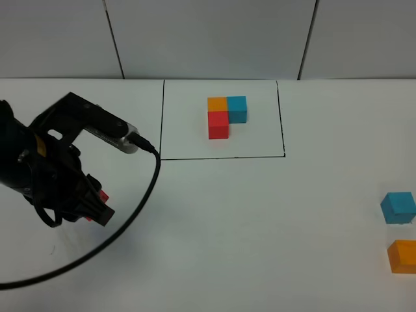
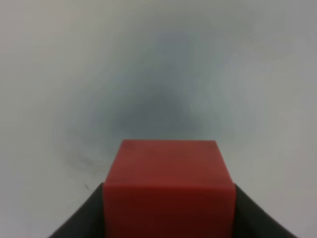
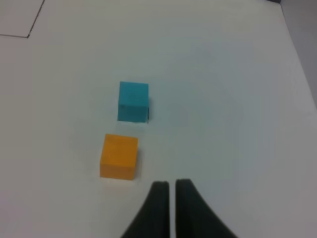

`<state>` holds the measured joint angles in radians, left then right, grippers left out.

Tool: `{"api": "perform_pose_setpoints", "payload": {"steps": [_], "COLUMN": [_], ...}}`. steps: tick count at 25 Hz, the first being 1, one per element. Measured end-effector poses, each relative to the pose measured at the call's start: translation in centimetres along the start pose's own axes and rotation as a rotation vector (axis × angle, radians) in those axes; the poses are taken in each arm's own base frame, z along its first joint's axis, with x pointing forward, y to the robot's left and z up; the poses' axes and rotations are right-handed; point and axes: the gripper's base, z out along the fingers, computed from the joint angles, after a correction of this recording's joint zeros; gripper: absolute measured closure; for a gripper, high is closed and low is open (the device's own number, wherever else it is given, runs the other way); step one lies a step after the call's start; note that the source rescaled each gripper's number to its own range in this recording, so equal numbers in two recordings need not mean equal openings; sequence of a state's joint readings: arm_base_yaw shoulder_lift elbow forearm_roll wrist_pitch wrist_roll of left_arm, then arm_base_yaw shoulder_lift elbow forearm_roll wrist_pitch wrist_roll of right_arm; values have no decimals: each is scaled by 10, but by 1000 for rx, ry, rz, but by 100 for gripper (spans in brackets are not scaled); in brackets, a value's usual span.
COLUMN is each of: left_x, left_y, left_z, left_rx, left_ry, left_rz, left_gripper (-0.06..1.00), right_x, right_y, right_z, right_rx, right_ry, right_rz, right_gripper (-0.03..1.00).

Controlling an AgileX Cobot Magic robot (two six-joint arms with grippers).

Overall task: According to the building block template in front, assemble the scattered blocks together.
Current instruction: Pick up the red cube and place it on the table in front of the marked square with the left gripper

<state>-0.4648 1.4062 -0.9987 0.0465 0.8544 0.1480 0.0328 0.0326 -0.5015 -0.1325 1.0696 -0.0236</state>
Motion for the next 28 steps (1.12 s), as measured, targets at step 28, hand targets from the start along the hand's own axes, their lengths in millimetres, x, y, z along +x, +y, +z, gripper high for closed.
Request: {"api": "perform_pose_setpoints", "payload": {"steps": [28], "left_x": [-66], "left_y": [-36], "left_z": [76], "left_rx": [169], "left_ry": [58], "left_rz": [749], "left_gripper": [48], "right_x": [0], "right_y": [0], "right_z": [0], "right_rx": [0], "right_ry": [1], "right_rz": [0], "right_gripper": [97]}}
